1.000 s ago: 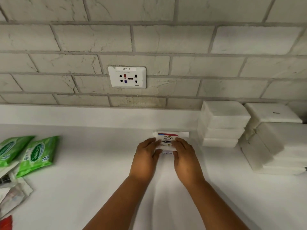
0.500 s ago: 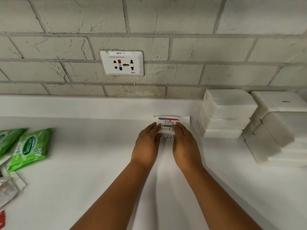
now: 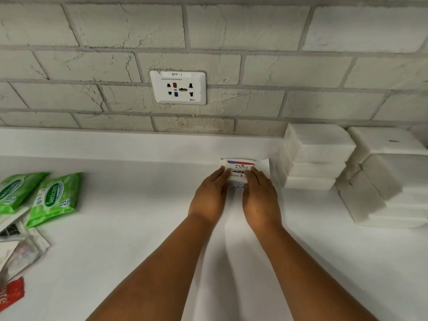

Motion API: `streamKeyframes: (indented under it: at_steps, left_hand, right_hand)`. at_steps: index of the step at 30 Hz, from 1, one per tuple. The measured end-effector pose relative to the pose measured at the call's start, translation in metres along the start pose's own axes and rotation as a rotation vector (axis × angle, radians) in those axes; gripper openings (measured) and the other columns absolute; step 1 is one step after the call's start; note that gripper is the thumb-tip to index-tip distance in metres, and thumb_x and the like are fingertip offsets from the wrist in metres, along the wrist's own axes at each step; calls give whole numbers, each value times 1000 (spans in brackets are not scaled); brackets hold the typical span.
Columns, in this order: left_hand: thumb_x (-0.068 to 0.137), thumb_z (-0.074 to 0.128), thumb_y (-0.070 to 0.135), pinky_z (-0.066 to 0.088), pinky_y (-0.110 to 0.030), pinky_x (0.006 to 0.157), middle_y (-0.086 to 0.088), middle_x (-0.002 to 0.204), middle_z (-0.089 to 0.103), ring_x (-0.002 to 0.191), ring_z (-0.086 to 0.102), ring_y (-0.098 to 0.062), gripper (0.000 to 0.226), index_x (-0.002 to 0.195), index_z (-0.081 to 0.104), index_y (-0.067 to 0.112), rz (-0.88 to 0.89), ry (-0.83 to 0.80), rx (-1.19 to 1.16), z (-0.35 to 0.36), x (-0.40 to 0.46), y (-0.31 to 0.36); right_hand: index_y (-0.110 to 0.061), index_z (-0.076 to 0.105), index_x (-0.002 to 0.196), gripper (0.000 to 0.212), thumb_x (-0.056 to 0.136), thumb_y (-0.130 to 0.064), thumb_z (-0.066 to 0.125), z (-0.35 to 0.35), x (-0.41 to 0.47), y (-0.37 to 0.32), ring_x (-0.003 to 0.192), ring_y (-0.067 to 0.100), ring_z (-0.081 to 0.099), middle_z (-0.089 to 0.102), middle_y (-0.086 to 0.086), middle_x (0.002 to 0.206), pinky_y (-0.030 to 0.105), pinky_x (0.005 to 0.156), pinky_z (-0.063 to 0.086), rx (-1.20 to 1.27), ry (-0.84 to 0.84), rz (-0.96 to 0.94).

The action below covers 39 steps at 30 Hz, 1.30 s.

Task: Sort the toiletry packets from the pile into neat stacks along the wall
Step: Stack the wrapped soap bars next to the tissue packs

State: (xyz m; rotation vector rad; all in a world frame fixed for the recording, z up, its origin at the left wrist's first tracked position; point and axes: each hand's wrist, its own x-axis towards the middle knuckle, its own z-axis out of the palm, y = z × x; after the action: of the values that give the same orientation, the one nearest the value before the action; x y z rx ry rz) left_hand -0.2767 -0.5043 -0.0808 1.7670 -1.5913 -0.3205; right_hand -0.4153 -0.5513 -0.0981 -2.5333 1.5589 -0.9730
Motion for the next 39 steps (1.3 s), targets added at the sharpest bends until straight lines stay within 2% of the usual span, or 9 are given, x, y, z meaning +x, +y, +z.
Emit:
streamKeyframes:
  at_steps: [7, 11, 14, 16, 20, 24, 29, 35, 39]
  left_hand:
    - [97, 42, 26, 41, -38, 107, -2, 148, 44, 130, 47, -23, 45, 142, 46, 19, 32, -5, 22, 9, 5, -5]
    - [97, 49, 26, 33, -40, 114, 2, 159, 22, 141, 31, -22, 53, 147, 33, 31, -20, 6, 0, 4, 2, -1]
    - [96, 53, 28, 29, -39, 116, -1, 160, 12, 144, 24, -23, 58, 149, 30, 27, -85, 55, -36, -5, -8, 7]
    - [96, 54, 31, 28, -36, 116, -4, 159, 14, 144, 25, -23, 57, 147, 33, 20, -128, 84, -87, -14, -17, 10]
    - [97, 51, 32, 33, -34, 111, -10, 151, 28, 135, 39, -27, 45, 137, 46, 11, -163, 148, -51, -39, -44, 4]
    - [97, 49, 36, 41, -33, 105, -8, 141, 39, 126, 47, -25, 40, 130, 53, 12, -201, 285, -2, -92, -76, -11]
    - [97, 48, 40, 42, -34, 102, -7, 135, 43, 124, 45, -24, 39, 126, 56, 15, -254, 460, 110, -172, -120, -44]
    - [95, 54, 37, 35, -36, 102, -11, 129, 47, 121, 44, -29, 39, 125, 56, 13, -389, 550, 209, -270, -168, -100]
    - [93, 56, 35, 38, -39, 101, -11, 126, 51, 118, 46, -30, 38, 125, 55, 13, -512, 572, 237, -334, -204, -146]
  right_hand:
    - [0, 57, 124, 38, 87, -9, 61, 1, 1, 2, 120, 36, 56, 58, 19, 130, 48, 99, 47, 0, 31, -3]
    - [-3, 54, 128, 42, 87, -10, 62, -3, 2, -1, 126, 40, 48, 53, 20, 135, 52, 104, 41, -29, 21, 27]
    - [-4, 53, 129, 47, 85, -11, 66, -12, -2, -7, 130, 42, 43, 50, 21, 138, 54, 108, 35, -74, 16, 8]
    - [-6, 55, 127, 47, 83, -13, 68, -20, -8, -14, 129, 43, 44, 52, 21, 136, 55, 107, 36, -103, 17, -49]
    - [-10, 57, 126, 44, 85, -21, 66, -32, -18, -43, 128, 40, 45, 53, 17, 134, 54, 107, 35, -104, -28, -101]
    - [-10, 57, 127, 47, 83, -21, 69, -42, -25, -99, 125, 42, 47, 55, 17, 133, 54, 103, 40, 20, -37, -122]
    - [-15, 49, 136, 49, 89, -26, 61, -48, -28, -180, 134, 34, 39, 48, 12, 142, 50, 111, 33, 149, -103, -195]
    - [-18, 47, 137, 50, 91, -31, 58, -32, -35, -281, 134, 31, 37, 46, 10, 142, 48, 109, 34, 247, -196, -309]
    - [-14, 54, 129, 47, 85, -26, 65, -9, -44, -350, 124, 33, 46, 55, 11, 130, 48, 101, 40, 310, -248, -380]
